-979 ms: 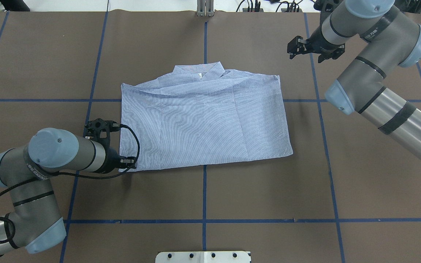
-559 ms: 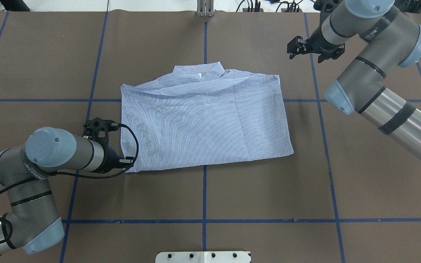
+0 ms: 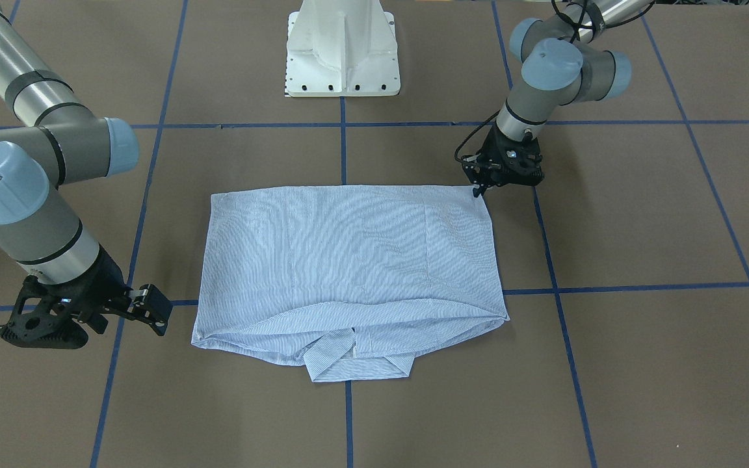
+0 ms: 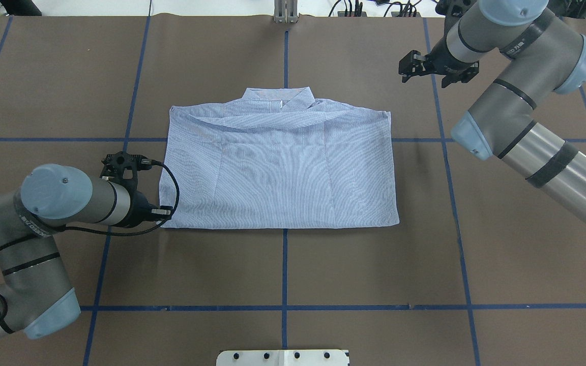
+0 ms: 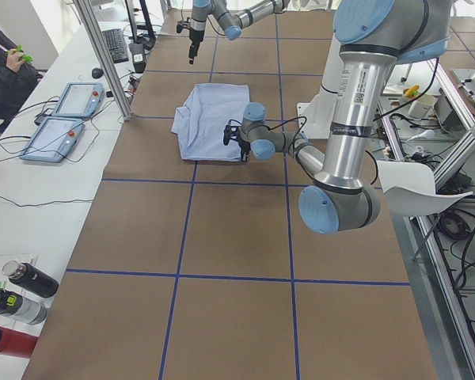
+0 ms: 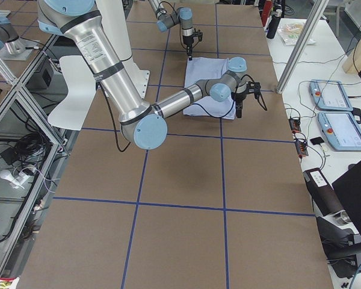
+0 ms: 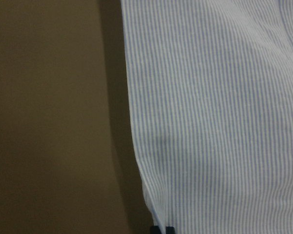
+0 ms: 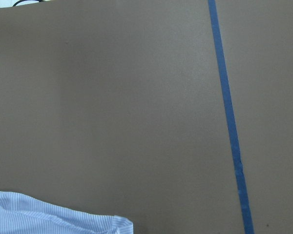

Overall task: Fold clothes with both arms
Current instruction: 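Drag the folded shirt with the left gripper away from the robot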

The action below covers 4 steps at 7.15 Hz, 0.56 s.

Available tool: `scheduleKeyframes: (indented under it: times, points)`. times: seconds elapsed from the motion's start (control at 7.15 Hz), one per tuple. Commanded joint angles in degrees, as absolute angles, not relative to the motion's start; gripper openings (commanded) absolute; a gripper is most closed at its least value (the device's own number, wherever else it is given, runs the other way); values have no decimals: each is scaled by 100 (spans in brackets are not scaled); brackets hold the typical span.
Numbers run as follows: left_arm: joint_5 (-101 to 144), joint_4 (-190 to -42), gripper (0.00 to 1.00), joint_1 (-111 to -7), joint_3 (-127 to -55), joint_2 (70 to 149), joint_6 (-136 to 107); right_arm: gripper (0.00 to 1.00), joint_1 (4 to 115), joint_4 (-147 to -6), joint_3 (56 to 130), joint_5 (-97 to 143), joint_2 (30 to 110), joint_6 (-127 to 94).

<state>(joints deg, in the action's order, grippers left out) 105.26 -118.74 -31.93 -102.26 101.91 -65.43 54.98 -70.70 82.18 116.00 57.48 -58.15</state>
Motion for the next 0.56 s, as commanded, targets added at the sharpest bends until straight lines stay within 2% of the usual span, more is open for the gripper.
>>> scheduleKeyframes:
  times: [0.0, 0.14, 0.42]
  points:
    - [10521, -11595, 0, -3943, -9951, 10265, -5725, 100, 5484, -7066, 8209, 11593, 5748, -5810]
    - [10521, -11567, 0, -4390, -9601, 10579, -5356, 100, 5458, -7066, 8209, 11575, 5739, -5818]
    - [10503, -11601, 0, -4981, -8059, 11631, -4853, 100, 5432, -7066, 8209, 11575, 5730, -5854]
